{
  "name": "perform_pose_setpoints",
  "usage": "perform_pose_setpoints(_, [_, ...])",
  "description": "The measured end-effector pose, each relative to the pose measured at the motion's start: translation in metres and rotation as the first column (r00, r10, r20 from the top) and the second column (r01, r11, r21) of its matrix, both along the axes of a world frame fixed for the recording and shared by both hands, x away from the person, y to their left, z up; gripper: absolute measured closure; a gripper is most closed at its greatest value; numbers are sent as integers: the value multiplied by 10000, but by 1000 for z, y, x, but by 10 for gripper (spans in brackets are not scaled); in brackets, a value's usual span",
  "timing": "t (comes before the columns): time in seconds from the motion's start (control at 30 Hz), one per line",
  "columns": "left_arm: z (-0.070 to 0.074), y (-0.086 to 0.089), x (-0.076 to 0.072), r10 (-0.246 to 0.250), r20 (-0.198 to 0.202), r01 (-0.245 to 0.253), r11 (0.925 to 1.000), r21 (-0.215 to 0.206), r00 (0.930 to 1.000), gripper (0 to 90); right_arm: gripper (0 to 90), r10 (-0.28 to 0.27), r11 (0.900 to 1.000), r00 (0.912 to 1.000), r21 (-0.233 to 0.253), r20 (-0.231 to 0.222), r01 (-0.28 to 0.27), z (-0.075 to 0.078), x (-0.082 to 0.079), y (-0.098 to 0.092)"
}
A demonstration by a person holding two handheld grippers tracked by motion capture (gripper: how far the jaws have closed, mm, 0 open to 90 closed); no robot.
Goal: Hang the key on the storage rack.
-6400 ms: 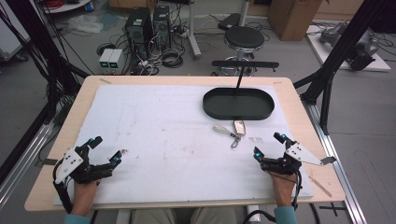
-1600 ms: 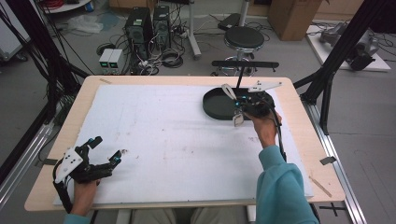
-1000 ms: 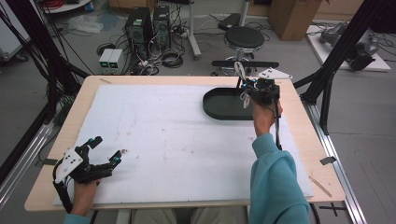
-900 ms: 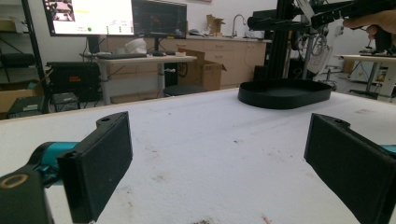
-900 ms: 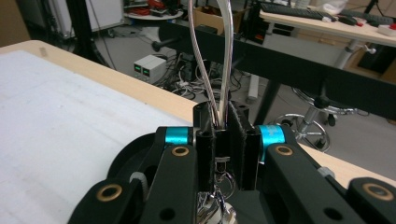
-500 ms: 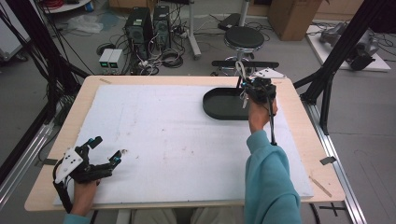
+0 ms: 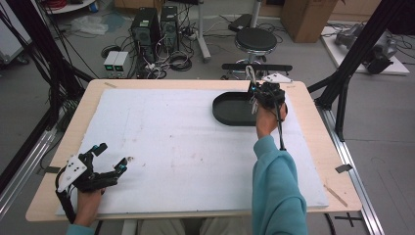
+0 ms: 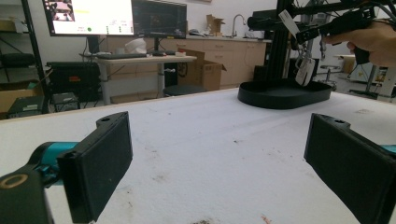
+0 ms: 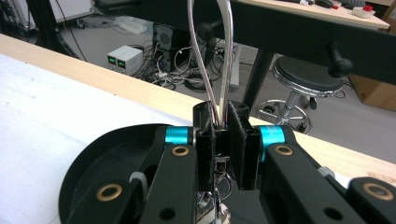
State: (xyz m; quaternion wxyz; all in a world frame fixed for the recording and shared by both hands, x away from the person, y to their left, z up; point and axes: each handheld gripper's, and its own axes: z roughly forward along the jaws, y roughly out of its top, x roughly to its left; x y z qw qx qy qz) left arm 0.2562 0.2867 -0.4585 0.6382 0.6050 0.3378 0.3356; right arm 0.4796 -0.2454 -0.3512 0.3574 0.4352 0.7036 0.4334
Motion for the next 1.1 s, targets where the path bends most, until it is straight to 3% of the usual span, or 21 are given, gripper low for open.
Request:
perform_pose_setpoints(0.57, [0,0,0,-6,19,6,10000,27,10000,82,823,-150,9999,9995,-10,-262,149,-13,17,1])
perform_pose_setpoints(1.1, [0,0,0,4,24,-4,10000,31,10000,82,814,371,9993,9948,37,-953,-370,-22,32,3])
